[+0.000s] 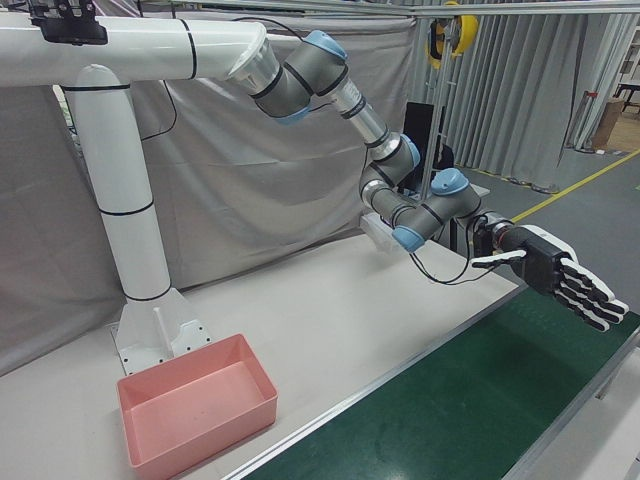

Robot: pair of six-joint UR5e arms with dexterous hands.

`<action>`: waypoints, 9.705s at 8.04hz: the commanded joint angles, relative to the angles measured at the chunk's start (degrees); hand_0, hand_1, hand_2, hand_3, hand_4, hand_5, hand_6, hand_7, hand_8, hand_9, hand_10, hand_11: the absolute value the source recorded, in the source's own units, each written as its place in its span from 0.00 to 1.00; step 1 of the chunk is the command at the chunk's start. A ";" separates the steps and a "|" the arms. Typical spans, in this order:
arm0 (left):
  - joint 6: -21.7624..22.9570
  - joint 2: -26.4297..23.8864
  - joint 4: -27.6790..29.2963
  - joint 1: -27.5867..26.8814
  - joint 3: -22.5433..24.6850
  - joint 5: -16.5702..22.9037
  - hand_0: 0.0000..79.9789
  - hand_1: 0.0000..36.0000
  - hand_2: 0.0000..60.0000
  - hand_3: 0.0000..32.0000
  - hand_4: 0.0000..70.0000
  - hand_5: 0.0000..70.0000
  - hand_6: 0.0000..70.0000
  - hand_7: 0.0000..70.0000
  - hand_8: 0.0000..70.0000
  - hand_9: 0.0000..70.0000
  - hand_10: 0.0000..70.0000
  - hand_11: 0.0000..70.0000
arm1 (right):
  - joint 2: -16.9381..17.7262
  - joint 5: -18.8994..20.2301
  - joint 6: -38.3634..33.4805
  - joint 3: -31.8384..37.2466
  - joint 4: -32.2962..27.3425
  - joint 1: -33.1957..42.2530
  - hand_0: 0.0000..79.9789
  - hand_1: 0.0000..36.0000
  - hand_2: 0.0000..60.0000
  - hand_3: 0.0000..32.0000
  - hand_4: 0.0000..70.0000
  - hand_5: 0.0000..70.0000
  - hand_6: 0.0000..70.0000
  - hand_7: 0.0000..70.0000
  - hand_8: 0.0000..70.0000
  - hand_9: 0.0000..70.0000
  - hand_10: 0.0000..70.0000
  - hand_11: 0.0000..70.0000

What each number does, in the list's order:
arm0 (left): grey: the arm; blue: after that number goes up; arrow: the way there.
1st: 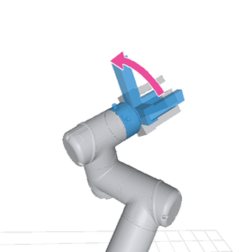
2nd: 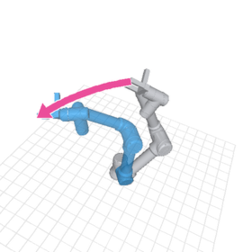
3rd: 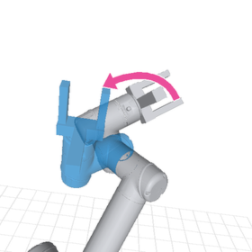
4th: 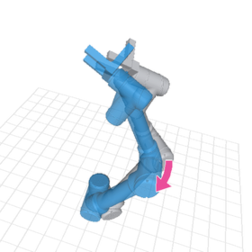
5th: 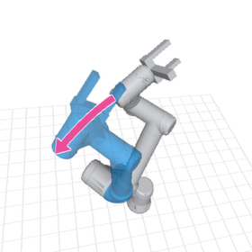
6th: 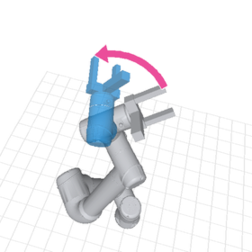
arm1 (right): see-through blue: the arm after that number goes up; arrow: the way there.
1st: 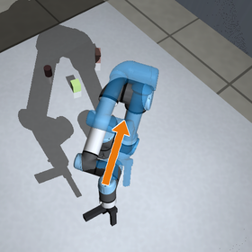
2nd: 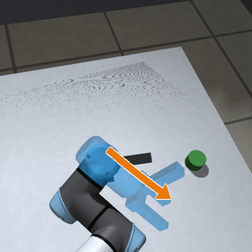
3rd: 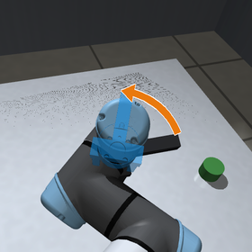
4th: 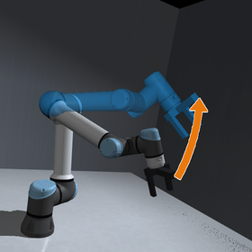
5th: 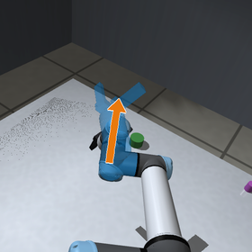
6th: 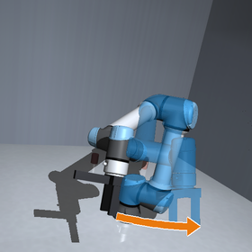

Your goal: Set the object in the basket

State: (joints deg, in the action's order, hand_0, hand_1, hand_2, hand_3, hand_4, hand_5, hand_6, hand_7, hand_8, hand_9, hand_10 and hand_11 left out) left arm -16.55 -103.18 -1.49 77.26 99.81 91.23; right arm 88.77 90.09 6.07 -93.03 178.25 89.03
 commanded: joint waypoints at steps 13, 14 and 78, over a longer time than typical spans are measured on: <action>-0.06 0.00 0.00 0.00 -0.05 0.00 0.78 0.26 0.00 0.00 0.00 0.18 0.00 0.01 0.00 0.00 0.02 0.06 | 0.00 0.00 0.00 0.04 0.00 0.00 0.00 0.00 0.00 0.00 0.00 0.00 0.00 0.00 0.00 0.00 0.00 0.00; 0.03 0.00 0.00 0.00 0.03 0.00 0.78 0.26 0.00 0.00 0.00 0.18 0.00 0.01 0.00 0.00 0.02 0.06 | 0.00 0.00 0.00 0.04 0.00 0.00 0.00 0.00 0.00 0.00 0.00 0.00 0.00 0.00 0.00 0.00 0.00 0.00; 2.41 -1.75 -2.10 -15.44 0.30 -11.16 0.85 0.33 0.00 0.00 0.00 0.20 0.00 0.00 0.00 0.00 0.02 0.07 | 0.00 0.00 0.00 -0.13 0.08 0.00 0.00 0.00 0.00 0.00 0.00 0.00 0.00 0.00 0.00 0.00 0.00 0.00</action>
State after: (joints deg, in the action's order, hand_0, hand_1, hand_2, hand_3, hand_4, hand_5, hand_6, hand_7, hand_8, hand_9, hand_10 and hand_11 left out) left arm -13.95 -103.45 -2.72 66.37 100.14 80.52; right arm 88.77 90.09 6.06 -93.13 178.30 89.03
